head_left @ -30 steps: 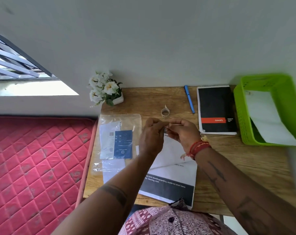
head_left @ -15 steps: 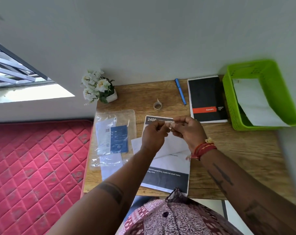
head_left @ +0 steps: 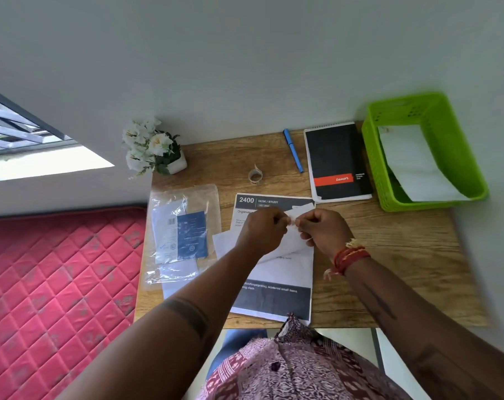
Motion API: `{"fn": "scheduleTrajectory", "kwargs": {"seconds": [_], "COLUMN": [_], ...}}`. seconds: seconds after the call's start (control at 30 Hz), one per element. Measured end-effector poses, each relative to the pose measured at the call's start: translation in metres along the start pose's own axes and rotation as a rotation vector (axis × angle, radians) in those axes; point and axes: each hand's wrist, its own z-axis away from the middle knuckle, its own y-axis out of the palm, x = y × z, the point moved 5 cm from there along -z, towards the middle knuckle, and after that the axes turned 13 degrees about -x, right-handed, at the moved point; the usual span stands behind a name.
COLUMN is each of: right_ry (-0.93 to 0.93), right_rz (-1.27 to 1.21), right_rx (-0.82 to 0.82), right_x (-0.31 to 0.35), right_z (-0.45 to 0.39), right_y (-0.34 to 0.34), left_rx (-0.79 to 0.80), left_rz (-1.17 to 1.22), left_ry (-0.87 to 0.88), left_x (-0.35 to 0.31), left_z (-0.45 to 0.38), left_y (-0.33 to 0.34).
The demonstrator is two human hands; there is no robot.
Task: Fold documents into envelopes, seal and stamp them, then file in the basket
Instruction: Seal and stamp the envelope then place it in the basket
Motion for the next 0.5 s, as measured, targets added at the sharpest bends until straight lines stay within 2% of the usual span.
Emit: {"fn": "scheduleTrajectory", "kwargs": {"seconds": [0.23, 0.33, 0.5], "right_ry": [0.14, 0.169, 0.171], "right_rz": [-0.022, -0.045, 0.058], "right_rx": [-0.15, -0.18, -0.194], "right_x": [-0.021, -0.022, -0.014], "right_z": [-0.009, -0.017, -0.034], "right_y": [-0.009, -0.01, -0.014], "left_rx": [-0.038, 0.0, 0.031], "left_rz": [0.022, 0.027, 0.001], "left_ry": [-0.069, -0.13, -0.152], "left_x": [-0.008, -0.009, -0.007], "left_z": [-0.018, -0.028, -0.037], "left_y": [0.022, 0.033, 0.044]}}
